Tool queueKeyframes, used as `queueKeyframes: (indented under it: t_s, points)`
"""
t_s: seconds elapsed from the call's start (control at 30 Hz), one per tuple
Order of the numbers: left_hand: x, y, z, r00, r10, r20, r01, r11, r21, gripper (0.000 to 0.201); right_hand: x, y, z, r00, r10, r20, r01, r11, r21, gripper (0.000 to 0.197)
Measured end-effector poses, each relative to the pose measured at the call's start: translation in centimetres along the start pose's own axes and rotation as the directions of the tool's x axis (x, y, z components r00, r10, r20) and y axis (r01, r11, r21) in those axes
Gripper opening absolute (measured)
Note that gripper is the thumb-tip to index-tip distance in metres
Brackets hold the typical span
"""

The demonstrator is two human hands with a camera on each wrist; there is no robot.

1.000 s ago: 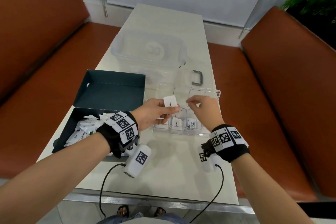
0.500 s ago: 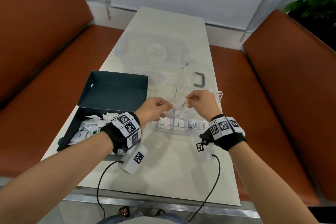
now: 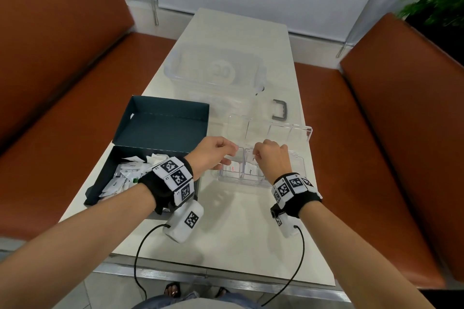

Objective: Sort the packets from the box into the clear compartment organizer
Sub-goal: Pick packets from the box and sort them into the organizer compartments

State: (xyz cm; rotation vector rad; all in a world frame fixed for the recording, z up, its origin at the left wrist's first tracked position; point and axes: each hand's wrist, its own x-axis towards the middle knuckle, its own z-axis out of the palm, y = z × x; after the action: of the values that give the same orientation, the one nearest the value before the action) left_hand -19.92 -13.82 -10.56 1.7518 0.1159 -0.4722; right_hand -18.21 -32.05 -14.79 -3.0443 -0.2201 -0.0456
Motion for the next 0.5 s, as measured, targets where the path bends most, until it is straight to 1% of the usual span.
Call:
queueKeyframes:
  t_s: [0.07,0.23,0.37,0.43,0.5]
  points:
    - [-0.1,0.0,0.0,1.000,-0.003,0.005,0.003,1.000,-0.001,0.014,0.1,-0.1,0.3,1.000,-0.014,0.008,0.014,0.999,-0.041,0.017]
    - [-0.2,0.1,0.0,1.000,-0.008,0.010,0.008,1.000,-0.005,0.014,0.6,-0.4,0.5,1.000,-0.004,0.029,0.006,0.997,-0.076,0.011]
    - [-0.3,0.2,-0.1,1.000,-0.008,0.013,0.008,1.000,-0.001,0.015,0.6,-0.6,0.1,0.999,0.004,0.042,0.001,0.994,-0.109,0.016]
    - [-0.4,0.2,-0.4,1.000,-0.008,0.017,0.008,1.000,0.004,0.015,0.4,-0.8,-0.5,1.000,0.007,0.025,-0.004,0.992,-0.129,0.020]
    - [-0.6,0.2,-0.8,1.000,-0.008,0.026,0.008,1.000,0.005,0.015,0.3,-1.1,-1.8,1.000,0.010,-0.026,-0.013,0.995,-0.095,0.019]
